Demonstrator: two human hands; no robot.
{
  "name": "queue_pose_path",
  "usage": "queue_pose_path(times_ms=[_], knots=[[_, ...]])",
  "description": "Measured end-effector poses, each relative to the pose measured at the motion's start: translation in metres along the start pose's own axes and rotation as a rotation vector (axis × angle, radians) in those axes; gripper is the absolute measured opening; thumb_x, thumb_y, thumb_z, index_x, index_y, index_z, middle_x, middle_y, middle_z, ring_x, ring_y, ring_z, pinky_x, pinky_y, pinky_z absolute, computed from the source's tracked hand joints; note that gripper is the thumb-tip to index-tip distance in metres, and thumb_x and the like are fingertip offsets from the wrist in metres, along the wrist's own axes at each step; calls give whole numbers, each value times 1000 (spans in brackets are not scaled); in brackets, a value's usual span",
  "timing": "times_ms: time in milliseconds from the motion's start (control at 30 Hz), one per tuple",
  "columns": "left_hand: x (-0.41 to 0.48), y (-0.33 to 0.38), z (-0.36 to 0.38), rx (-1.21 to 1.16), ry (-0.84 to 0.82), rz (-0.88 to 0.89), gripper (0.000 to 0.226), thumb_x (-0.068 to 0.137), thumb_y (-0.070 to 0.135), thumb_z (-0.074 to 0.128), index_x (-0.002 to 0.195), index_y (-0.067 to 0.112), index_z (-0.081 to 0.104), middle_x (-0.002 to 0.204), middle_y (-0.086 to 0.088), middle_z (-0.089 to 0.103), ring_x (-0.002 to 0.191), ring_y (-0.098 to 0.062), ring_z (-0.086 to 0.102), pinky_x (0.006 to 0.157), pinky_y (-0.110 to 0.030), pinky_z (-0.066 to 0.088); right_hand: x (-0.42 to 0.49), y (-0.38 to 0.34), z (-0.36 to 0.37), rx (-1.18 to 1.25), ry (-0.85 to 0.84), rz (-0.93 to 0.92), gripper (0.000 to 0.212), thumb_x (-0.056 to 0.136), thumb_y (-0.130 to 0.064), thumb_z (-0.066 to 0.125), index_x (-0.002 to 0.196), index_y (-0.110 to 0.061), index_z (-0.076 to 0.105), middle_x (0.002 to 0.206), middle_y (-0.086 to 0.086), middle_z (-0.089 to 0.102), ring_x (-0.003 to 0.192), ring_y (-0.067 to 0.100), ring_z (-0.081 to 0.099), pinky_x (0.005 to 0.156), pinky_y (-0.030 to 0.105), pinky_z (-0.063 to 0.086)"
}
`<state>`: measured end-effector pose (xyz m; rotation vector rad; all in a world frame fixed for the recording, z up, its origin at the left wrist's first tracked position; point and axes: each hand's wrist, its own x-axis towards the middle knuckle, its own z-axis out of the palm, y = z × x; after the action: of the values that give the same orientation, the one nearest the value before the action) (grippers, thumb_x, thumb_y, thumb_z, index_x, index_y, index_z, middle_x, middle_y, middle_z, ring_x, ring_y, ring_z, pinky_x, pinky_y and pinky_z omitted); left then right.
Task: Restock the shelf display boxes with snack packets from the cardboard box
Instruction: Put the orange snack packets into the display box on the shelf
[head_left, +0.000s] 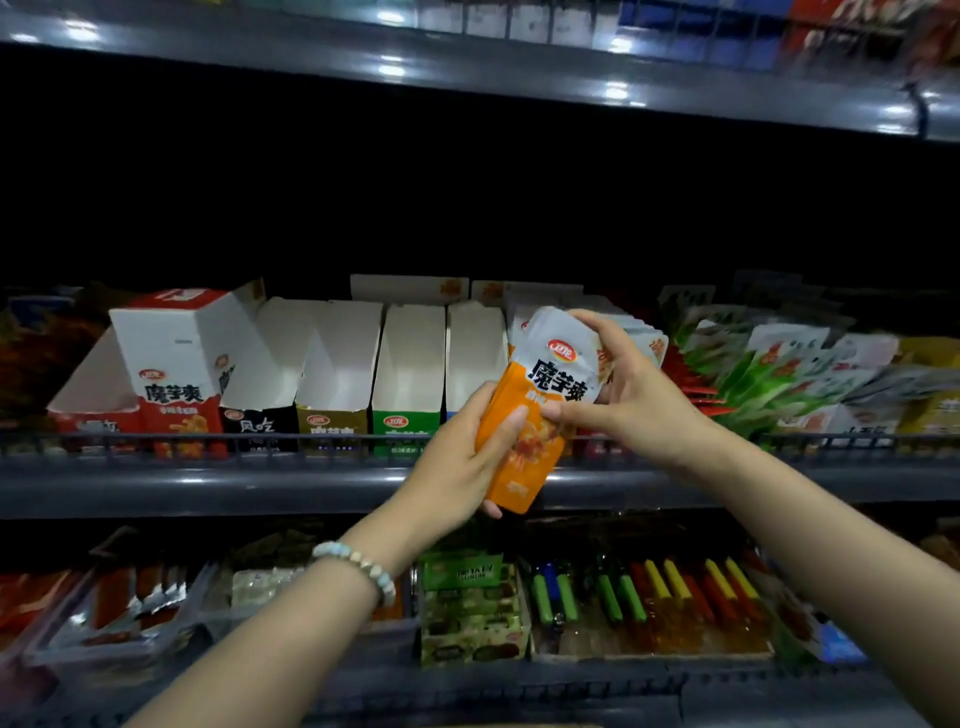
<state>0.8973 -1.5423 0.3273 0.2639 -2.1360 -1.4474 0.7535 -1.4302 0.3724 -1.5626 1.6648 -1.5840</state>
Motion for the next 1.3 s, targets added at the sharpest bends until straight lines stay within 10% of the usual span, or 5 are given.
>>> queue_pose_path(times_ms=[433,667,867,1300], knots=[[74,-30,-32,753,269,33,57,98,47,37,149,26,23,155,2,24,144,-16,17,117,-36,19,84,11,-71,-424,176,-131,67,83,-3,69,138,-20,35,131,1,49,117,19,55,86,39,57],[83,-62,-32,792,234,-103,71,95,54,38,153,28,5,161,5,-2,148,-14,-2,120,-35,5,102,42,-52,-762,169,-186,66,83,-13,72,137,-29,38,135,-5,46,124,18,47,84,28,50],[86,-72,-33,847,289,-172,82,91,57,46,153,19,8,159,0,20,144,-19,24,117,-39,25,112,56,-38,-1190,163,-145,68,81,-27,74,139,-28,39,132,0,48,112,25,54,72,27,39],[84,-74,-30,882,334,-129,78,93,56,43,153,19,8,155,-2,29,141,-20,30,114,-36,29,117,62,-43,-1250,109,-43,58,87,-42,64,140,-31,43,130,4,49,119,23,44,95,29,33]])
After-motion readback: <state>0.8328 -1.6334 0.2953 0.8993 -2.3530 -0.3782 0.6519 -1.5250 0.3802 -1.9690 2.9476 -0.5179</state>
